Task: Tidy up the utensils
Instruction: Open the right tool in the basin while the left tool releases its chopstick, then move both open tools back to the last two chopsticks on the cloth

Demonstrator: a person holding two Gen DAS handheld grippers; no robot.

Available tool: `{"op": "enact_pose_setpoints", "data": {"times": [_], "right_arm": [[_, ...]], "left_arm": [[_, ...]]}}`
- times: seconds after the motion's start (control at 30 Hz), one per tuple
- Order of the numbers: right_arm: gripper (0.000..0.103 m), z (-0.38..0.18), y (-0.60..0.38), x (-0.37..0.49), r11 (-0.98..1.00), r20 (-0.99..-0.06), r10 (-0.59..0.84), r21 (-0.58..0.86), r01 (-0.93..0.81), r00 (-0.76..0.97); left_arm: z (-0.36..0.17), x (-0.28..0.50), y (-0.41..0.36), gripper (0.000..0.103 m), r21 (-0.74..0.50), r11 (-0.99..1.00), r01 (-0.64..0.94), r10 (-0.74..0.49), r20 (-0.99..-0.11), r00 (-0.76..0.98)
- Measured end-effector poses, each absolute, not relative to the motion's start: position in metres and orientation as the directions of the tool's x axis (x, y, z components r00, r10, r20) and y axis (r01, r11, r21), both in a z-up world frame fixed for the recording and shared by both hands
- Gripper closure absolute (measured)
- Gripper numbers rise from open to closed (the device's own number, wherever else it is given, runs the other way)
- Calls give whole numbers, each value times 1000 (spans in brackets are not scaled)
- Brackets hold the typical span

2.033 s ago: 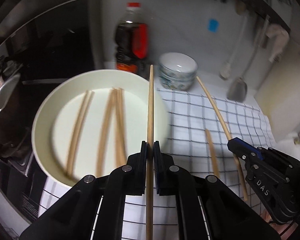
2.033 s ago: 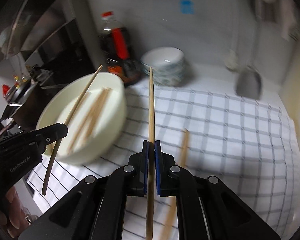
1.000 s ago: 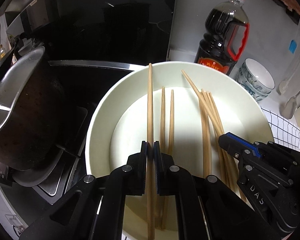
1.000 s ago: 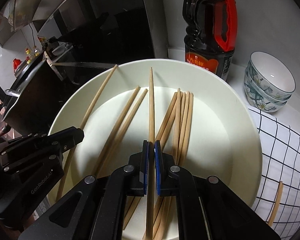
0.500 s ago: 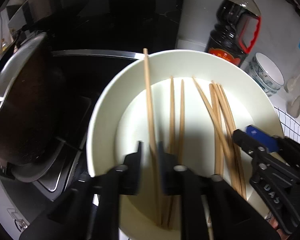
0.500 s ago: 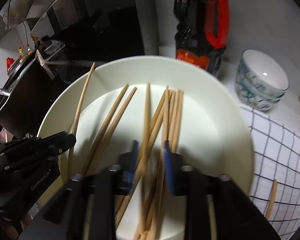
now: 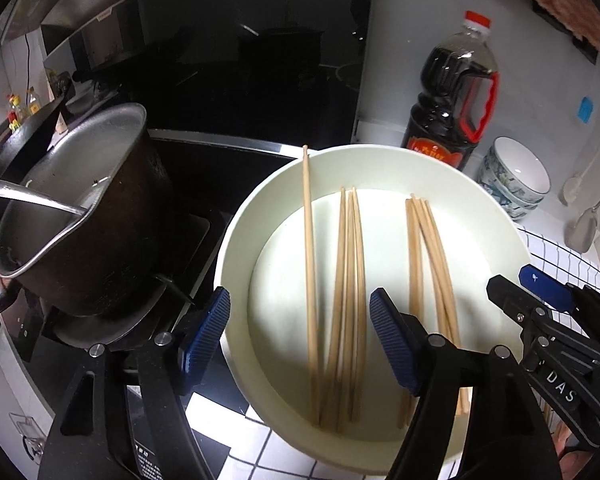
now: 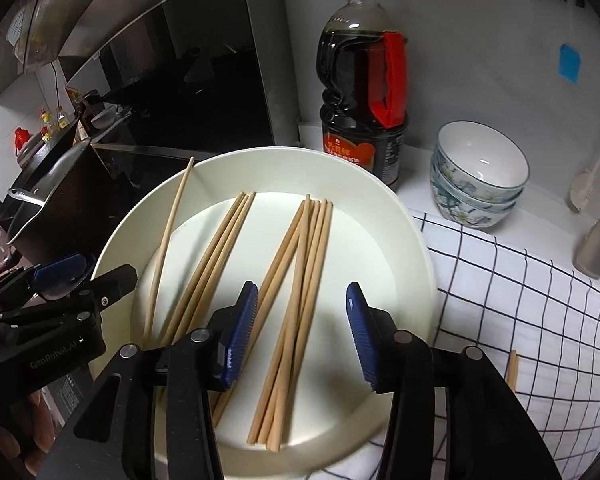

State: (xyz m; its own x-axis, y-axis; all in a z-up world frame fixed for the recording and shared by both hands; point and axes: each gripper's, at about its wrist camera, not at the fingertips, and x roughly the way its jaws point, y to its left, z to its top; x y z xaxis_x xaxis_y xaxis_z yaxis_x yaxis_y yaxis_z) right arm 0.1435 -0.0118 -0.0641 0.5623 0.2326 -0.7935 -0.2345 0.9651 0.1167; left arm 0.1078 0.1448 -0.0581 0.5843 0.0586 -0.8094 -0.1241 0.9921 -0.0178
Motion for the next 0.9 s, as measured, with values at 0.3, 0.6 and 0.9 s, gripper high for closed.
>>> {"op": "enact_pose_setpoints", "data": {"times": [0.3, 0.6, 0.9], "right_arm": [[55, -53, -44, 107, 975, -785, 204, 111, -191, 585], [53, -53, -104, 60, 992, -799, 123, 86, -91, 588], [52, -70, -171, 17, 996, -823, 23, 71, 62, 567]], "left_arm": [[-45, 83, 120, 29, -29, 996, -87, 29, -799, 601], [-45, 63, 60, 27, -48, 999, 17, -49, -799, 600], [-57, 46, -2, 25, -46, 990, 135, -117, -805, 581]]}}
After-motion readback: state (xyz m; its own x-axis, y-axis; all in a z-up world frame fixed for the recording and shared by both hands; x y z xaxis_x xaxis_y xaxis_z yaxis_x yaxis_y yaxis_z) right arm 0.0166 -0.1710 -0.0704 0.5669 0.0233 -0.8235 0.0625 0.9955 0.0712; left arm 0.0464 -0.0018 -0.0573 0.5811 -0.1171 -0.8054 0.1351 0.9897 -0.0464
